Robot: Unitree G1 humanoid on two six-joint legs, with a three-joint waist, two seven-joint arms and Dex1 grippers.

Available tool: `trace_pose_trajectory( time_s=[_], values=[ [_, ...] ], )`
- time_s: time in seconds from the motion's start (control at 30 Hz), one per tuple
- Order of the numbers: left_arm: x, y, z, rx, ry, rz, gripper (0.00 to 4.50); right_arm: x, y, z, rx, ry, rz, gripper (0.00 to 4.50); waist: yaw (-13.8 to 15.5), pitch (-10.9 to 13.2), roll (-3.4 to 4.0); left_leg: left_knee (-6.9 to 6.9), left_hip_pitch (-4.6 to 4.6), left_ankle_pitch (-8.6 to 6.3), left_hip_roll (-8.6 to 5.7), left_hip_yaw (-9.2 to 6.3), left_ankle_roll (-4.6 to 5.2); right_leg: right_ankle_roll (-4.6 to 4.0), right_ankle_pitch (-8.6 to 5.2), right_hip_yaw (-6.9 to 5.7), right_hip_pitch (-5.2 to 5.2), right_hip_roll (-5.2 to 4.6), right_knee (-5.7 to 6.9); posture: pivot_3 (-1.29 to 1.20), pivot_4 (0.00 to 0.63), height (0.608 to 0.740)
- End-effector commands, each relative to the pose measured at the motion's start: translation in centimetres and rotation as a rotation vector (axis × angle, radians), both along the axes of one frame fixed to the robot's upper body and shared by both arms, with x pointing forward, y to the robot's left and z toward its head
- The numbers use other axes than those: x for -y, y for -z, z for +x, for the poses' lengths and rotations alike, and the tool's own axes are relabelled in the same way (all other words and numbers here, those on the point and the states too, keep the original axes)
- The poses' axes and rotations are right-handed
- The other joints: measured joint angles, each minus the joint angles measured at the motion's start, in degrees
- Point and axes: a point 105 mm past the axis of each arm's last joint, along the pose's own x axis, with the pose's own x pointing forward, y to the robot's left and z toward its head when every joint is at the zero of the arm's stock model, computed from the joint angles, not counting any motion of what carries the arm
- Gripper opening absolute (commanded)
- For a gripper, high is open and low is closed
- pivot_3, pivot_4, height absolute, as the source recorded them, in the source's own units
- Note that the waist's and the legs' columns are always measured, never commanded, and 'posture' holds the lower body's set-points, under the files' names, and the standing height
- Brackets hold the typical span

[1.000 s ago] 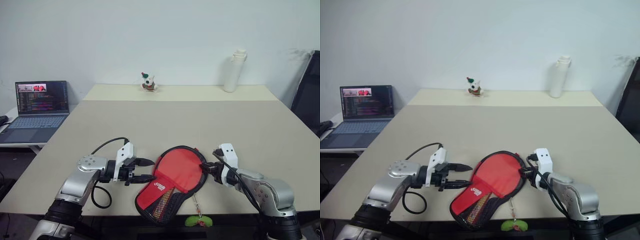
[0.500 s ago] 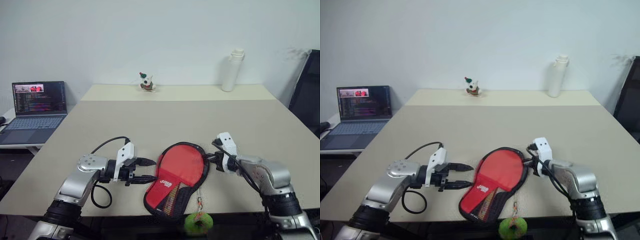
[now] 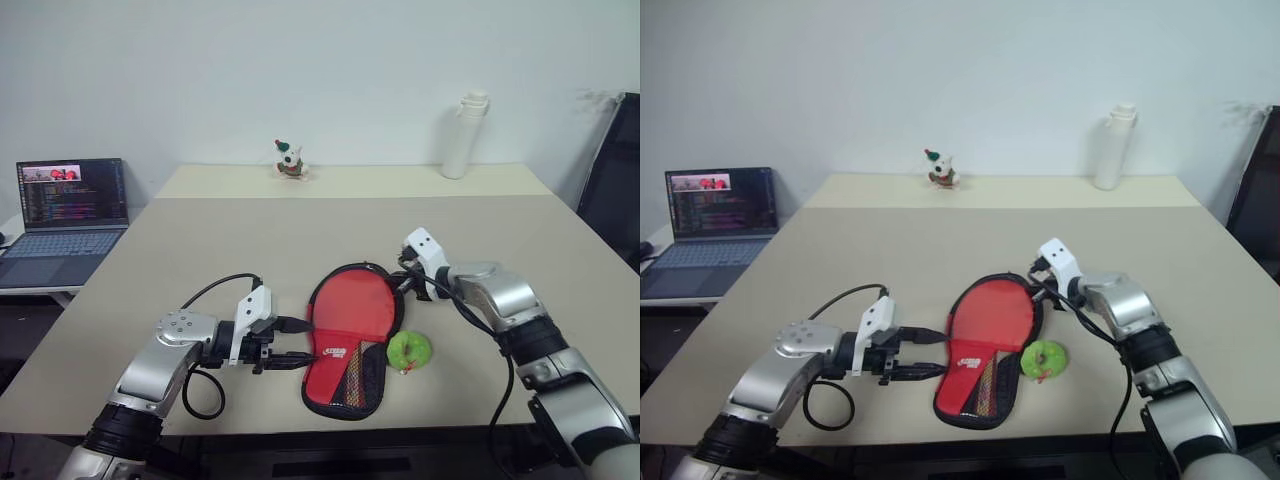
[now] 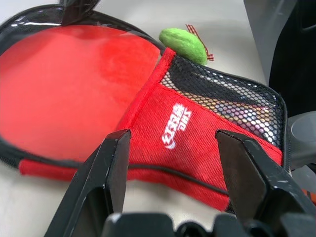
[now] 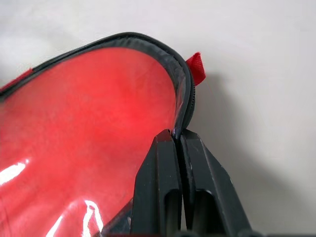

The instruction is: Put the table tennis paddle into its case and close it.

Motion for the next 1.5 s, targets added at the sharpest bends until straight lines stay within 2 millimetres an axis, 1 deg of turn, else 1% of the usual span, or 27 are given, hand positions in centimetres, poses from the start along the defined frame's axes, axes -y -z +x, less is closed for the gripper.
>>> trace_pose_trajectory(
  time_s=[0.03, 0.13, 0.2, 0.3, 0.4, 0.47, 0.5, 0.57, 0.63, 0.7, 0.73, 0.8, 0.83, 0.93, 1.0, 1.03, 1.1, 1.3, 1.4, 1.5],
  values=[
    [0.4, -1.0, -0.2, 0.035, 0.014, -0.022, 2.97, -1.7, -1.5, 0.7, 0.078, -0.076, -0.014, 0.04, -0.03, 0.02, 0.02, 0.0, 0.0, 0.0, 0.05, 0.0, 0.0, -0.02, 0.01, 0.0, -0.01, 0.05, 0.01, 0.0, 0.15, 0.74],
    [0.6, -1.0, -0.2, 0.032, 0.014, -0.023, 2.97, -2.6, -1.6, 1.2, 0.097, -0.095, -0.027, 0.04, -0.04, 0.04, 0.03, 0.0, 0.0, 0.0, 0.18, -0.02, 0.0, -0.14, 0.04, -0.02, -0.06, 0.18, 0.06, 0.0, 0.15, 0.74],
    [0.8, -1.0, 0.0, 0.032, 0.019, -0.024, 2.97, -3.1, -2.0, 1.6, 0.113, -0.091, -0.013, 0.04, -0.04, 0.04, 0.03, 0.0, 0.0, 0.0, 0.22, 0.0, 0.0, -0.2, 0.03, -0.01, -0.12, 0.22, 0.12, 0.0, 0.15, 0.74],
    [1.2, -1.1, 0.4, 0.035, 0.028, -0.027, 2.97, -3.4, -2.6, 2.0, 0.141, -0.074, -0.001, 0.67, -0.04, 0.05, 0.02, 0.01, -0.03, 0.01, 0.22, 0.07, -0.01, -0.26, 0.03, 0.06, -0.26, 0.23, 0.31, 0.0, 0.15, 0.74],
    [1.8, -1.3, 0.9, 0.043, 0.042, -0.029, 2.97, -3.7, -3.3, 2.3, 0.182, -0.064, 0.01, 1.77, -0.04, 0.06, 0.01, 0.06, -0.01, 0.01, 0.19, 0.11, -0.01, -0.35, -0.03, 0.13, -0.35, 0.21, 0.6, 0.0, 0.15, 0.74],
    [2.3, -1.5, 1.2, 0.05, 0.056, -0.032, 2.97, -4.3, -4.6, 2.1, 0.192, -0.058, 0.099, 2.4, -0.04, 0.06, 0.02, 0.07, 0.02, 0.01, 0.2, 0.09, -0.01, -0.37, -0.05, 0.11, -0.35, 0.22, 0.67, 0.0, 0.15, 0.74],
    [2.6, -1.6, 1.5, 0.054, 0.063, -0.034, 2.97, -4.6, -5.4, 1.9, 0.199, -0.06, 0.146, 2.8, -0.04, 0.06, 0.01, 0.07, 0.03, 0.01, 0.2, 0.08, -0.01, -0.39, -0.05, 0.1, -0.35, 0.24, 0.72, 0.0, 0.15, 0.74],
    [3.1, -1.8, 2.0, 0.063, 0.07, -0.038, 2.97, -4.6, -7.1, 1.5, 0.234, -0.038, 0.223, 3.49, -0.02, 0.09, 0.03, 0.08, 0.04, 0.01, 0.21, 0.08, -0.02, -0.4, -0.06, 0.12, -0.38, 0.26, 0.79, 0.0, 0.15, 0.74],
    [3.4, -1.9, 2.7, 0.071, 0.072, -0.041, 2.97, -4.1, -8.1, 0.7, 0.247, -0.019, 0.277, 3.49, 0.0, 0.1, 0.03, 0.09, 0.03, 0.02, 0.22, 0.07, -0.02, -0.4, -0.06, 0.11, -0.39, 0.26, 0.84, 0.0, 0.15, 0.74],
    [3.7, -1.9, 3.3, 0.076, 0.074, -0.04, 2.97, -3.0, -8.2, -0.8, 0.243, -0.022, 0.293, 3.49, 0.16, 0.09, 0.02, 0.08, 0.01, 0.01, 0.22, 0.02, -0.02, -0.4, -0.06, 0.05, -0.38, 0.25, 0.83, 0.0, 0.15, 0.74],
    [3.7, -1.9, 3.7, 0.078, 0.073, -0.036, 2.97, -2.4, -7.8, -1.8, 0.235, -0.028, 0.284, 3.49, 0.43, 0.09, 0.01, 0.08, 0.01, 0.01, 0.21, -0.02, -0.02, -0.4, -0.07, 0.02, -0.37, 0.25, 0.82, 0.0, 0.15, 0.74],
    [3.6, -1.5, 4.8, 0.069, 0.056, -0.023, 2.97, -0.6, -6.3, -4.9, 0.158, -0.062, 0.274, 3.49, 1.08, 0.09, 0.01, 0.07, -0.01, 0.01, 0.19, -0.04, -0.02, -0.41, -0.08, -0.02, -0.34, 0.24, 0.77, 0.0, 0.15, 0.74],
    [3.5, -1.4, 5.2, 0.064, 0.049, -0.018, 2.97, -0.1, -5.8, -6.1, 0.127, -0.078, 0.268, 3.49, 1.51, 0.1, 0.0, 0.08, -0.05, 0.01, 0.14, -0.08, -0.02, -0.41, -0.08, -0.08, -0.33, 0.2, 0.72, 0.0, 0.15, 0.74],
    [3.5, -0.7, 6.2, 0.063, 0.048, 0.009, 2.97, 0.8, -4.9, -9.4, 0.031, -0.127, 0.29, 3.49, 1.37, 0.22, 0.05, 0.09, -0.08, 0.01, 0.1, 0.0, -0.01, -0.4, -0.08, 0.0, -0.35, 0.18, 0.68, 0.0, 0.15, 0.74],
    [4.2, -0.1, 7.1, 0.078, 0.052, 0.035, 2.97, 1.9, -3.0, -11.9, -0.024, -0.131, 0.235, 3.49, 1.46, 0.24, 0.03, 0.11, -0.07, 0.01, 0.11, 0.01, -0.01, -0.28, -0.15, 0.01, -0.36, 0.2, 0.67, 0.0, 0.15, 0.74],
    [4.5, 0.1, 7.4, 0.085, 0.057, 0.044, 2.97, 2.3, -2.3, -12.7, -0.039, -0.125, 0.21, 3.49, 1.47, 0.23, 0.0, 0.12, -0.06, 0.01, 0.12, 0.0, -0.01, -0.15, -0.23, -0.07, -0.32, 0.23, 0.65, 0.0, 0.15, 0.74],
    [5.2, 0.6, 7.8, 0.09, 0.071, 0.059, 2.97, 2.9, -1.2, -12.8, -0.042, -0.063, 0.179, 3.49, 1.35, 0.24, -0.01, 0.13, -0.04, 0.01, 0.11, 0.04, -0.01, -0.11, -0.26, -0.11, -0.27, 0.29, 0.63, 0.0, 0.15, 0.74],
    [6.7, 1.9, 8.3, 0.081, 0.096, 0.083, 2.97, 3.6, 0.0, -11.7, -0.035, 0.039, 0.167, 3.49, 0.83, 0.26, -0.04, 0.22, 0.04, 0.02, 0.11, 0.1, -0.01, -0.11, -0.26, 0.05, -0.28, 0.45, 0.7, 0.0, 0.15, 0.74],
    [6.8, 2.4, 8.4, 0.072, 0.092, 0.091, 2.97, 4.2, 0.8, -10.5, -0.026, 0.104, 0.146, 3.49, 0.84, 0.25, -0.06, 0.2, 0.02, 0.02, 0.1, 0.15, -0.01, -0.11, -0.26, 0.02, -0.27, 0.51, 0.67, 0.0, 0.15, 0.74],
    [6.5, 2.8, 8.4, 0.059, 0.085, 0.097, 2.97, 4.3, 1.3, -10.0, -0.032, 0.114, 0.135, 3.49, 0.86, 0.25, -0.06, 0.2, 0.01, 0.02, 0.1, 0.18, -0.01, -0.11, -0.26, 0.03, -0.27, 0.51, 0.66, 0.0, 0.15, 0.74]
  ],
)
